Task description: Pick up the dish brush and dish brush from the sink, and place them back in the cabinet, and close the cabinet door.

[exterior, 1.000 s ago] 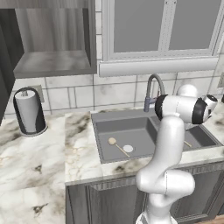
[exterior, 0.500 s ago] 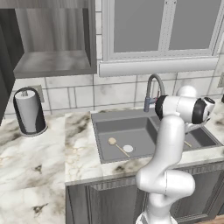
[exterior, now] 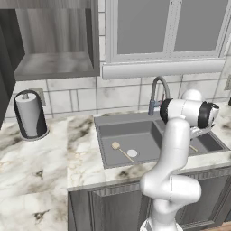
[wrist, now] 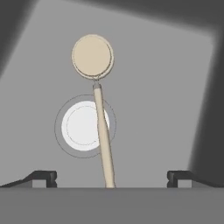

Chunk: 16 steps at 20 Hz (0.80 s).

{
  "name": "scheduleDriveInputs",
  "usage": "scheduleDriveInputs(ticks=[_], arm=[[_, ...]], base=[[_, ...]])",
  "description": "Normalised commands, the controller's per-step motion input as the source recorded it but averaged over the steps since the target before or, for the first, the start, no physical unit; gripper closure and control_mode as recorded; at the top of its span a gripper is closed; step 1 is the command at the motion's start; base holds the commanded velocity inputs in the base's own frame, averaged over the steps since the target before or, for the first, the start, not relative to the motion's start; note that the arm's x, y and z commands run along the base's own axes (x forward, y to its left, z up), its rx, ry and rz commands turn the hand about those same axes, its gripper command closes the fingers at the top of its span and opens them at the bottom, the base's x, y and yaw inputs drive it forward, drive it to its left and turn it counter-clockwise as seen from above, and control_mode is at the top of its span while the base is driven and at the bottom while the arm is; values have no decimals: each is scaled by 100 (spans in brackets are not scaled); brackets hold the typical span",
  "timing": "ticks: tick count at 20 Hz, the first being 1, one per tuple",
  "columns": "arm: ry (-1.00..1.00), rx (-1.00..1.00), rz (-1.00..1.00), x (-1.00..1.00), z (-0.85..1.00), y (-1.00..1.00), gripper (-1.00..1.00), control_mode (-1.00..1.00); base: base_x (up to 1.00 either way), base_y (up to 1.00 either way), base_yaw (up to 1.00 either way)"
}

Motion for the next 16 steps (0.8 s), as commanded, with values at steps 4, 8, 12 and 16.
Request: scheduleDriveInputs(ticks=[4,8,12,16], arm=[[0,0,0,0,-5,1,-100,-100],[0,1,0,0,-7,0,-100,-100],[0,1,0,0,-12,7,-100,-100],[1,2,0,0,-15,12,-100,-100]], base=[[0,0,0],[0,0,0],[0,0,0],[0,0,0]])
